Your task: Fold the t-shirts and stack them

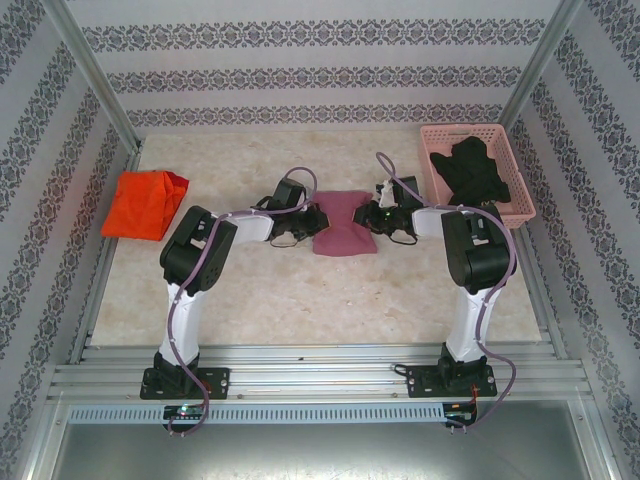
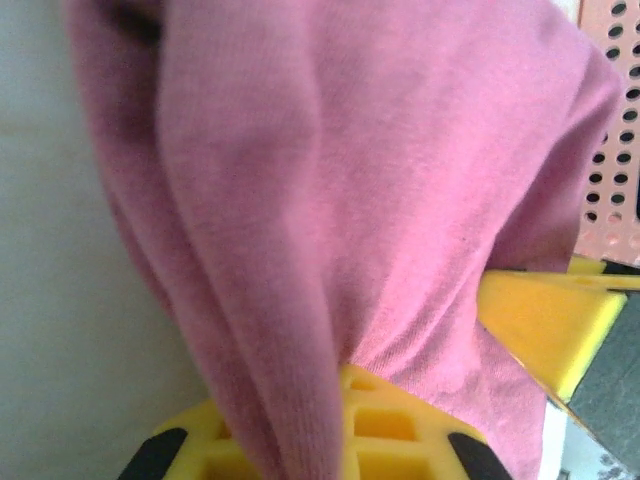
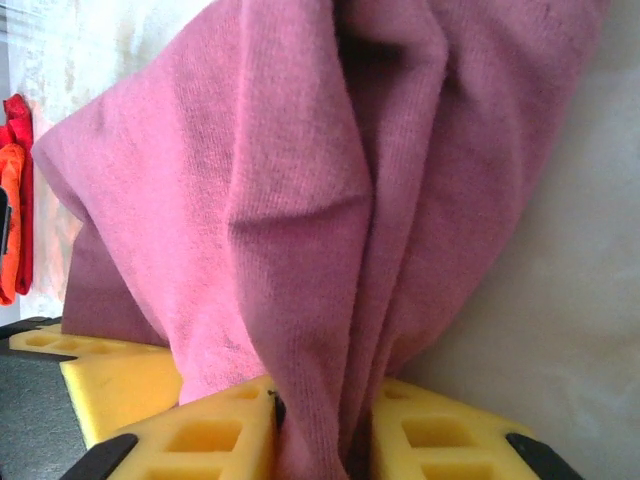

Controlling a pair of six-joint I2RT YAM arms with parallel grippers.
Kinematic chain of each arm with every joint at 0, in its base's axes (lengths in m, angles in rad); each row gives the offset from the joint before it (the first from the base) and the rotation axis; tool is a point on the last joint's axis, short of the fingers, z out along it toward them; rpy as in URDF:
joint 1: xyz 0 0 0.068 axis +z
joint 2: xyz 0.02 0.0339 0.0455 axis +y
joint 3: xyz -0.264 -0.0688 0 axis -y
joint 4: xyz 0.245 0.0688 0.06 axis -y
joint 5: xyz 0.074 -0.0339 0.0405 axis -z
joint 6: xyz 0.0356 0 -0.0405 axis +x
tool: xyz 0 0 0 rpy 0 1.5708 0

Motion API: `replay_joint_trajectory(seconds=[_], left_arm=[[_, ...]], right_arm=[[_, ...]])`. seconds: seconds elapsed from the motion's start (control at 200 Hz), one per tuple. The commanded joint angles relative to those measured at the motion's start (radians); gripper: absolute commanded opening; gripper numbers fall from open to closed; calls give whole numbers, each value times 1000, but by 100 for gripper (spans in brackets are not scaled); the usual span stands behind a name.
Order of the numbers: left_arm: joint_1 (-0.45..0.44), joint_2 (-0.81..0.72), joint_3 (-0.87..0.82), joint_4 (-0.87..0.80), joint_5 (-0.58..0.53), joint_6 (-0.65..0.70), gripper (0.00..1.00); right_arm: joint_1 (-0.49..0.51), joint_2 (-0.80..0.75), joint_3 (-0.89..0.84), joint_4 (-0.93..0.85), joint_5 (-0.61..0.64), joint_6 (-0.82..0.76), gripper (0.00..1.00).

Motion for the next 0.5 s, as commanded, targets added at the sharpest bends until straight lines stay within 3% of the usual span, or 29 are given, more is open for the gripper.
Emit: replay_joint_trajectory(seconds=[0.0,0.135,0.185,0.285,0.495], left_arm=[[-17,15,20,-70,6,82,0],[0,-37,15,-151,-21,230,0],[17,-64,5,-192,-42,296,0],[57,-118,-19,-268,-71,460,0],[179,-192,9,-498,-37,717,0]], right_arm=[[7,-20,-17,28,-32,-28,34],[5,-105,-62,35,44,-107,81],[3,-138,-77,37,63,-139,92],[8,-202,-123,76,79,-194,98],[75,-299,-189,143,62,-330,98]])
